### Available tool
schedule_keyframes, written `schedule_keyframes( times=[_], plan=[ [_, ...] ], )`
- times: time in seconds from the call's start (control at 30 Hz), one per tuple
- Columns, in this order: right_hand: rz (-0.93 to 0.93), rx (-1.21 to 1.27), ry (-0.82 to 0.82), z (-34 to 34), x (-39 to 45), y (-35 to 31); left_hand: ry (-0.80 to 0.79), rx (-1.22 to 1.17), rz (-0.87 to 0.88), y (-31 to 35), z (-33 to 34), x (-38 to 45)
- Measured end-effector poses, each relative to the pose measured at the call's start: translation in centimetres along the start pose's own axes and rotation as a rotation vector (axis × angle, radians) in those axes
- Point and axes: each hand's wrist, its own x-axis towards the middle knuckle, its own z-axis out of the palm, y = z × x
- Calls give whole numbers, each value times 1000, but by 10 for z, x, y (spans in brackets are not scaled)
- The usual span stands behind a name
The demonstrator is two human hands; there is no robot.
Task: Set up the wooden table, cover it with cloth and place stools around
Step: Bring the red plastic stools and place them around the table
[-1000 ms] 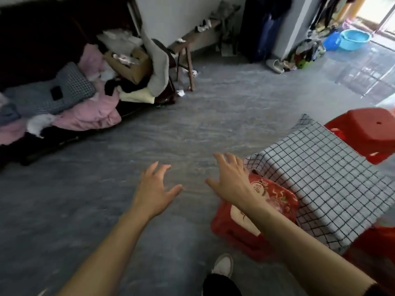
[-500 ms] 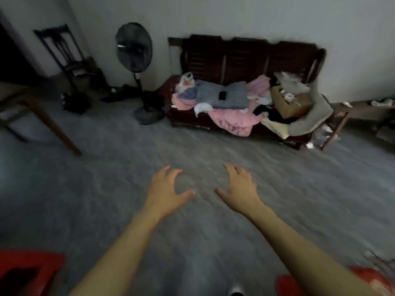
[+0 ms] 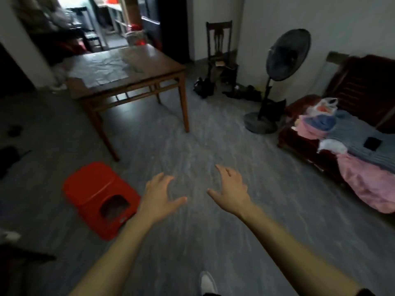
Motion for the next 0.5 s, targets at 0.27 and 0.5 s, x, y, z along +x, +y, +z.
schedule_keyframes(
  times=[0.27, 0.5],
  plan=[
    [-216, -14, -195, 36, 107, -71, 121, 35, -305, -87, -37, 32],
    [-401, -51, -289, 81, 169, -155, 214, -27, -494, -174, -55, 30]
  ],
)
